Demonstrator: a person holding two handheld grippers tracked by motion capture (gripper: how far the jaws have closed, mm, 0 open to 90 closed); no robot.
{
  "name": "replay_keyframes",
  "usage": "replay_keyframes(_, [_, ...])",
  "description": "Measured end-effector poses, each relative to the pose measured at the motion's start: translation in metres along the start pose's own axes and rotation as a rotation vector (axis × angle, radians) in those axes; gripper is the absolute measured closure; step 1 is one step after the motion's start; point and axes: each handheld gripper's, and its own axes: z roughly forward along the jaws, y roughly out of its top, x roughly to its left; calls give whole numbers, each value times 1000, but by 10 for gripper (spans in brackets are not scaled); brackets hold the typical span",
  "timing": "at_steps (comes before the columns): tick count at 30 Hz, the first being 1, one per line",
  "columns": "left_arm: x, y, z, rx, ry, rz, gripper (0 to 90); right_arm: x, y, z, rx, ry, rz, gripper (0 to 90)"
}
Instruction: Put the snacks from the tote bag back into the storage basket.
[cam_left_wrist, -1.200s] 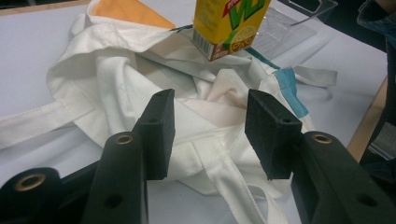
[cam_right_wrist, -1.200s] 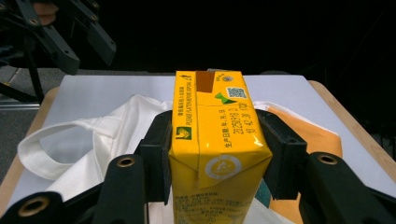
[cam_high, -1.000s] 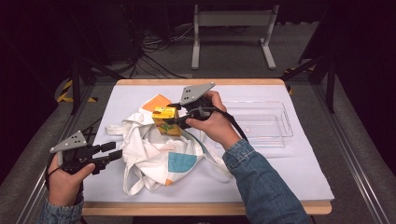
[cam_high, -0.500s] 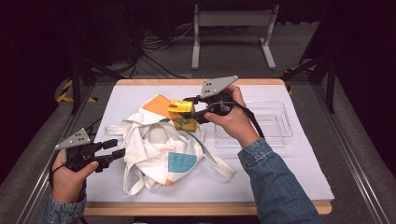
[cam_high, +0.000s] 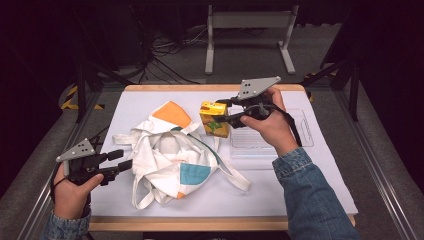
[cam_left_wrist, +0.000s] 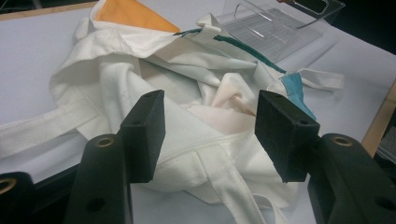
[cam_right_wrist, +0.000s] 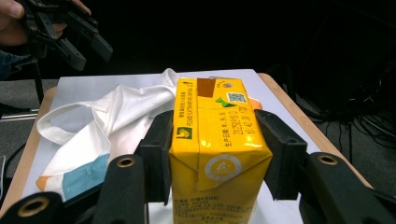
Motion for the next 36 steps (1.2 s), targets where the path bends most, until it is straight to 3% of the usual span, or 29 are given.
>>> replay_keyframes(6, [0, -1, -3, -3, 16, 4, 435, -7, -7, -19, -6, -11, 18, 510])
replay_keyframes(18, [0, -7, -17, -17, 53, -21, 428, -17, -17, -38, 10, -27, 37, 510])
replay_keyframes(30, [1, -11, -25, -42, 58, -48, 395, -25, -33, -54, 30, -44, 54, 510])
replay_keyframes(36, [2, -12, -26, -45, 56, -40, 355, -29, -42, -60, 39, -54, 65, 509])
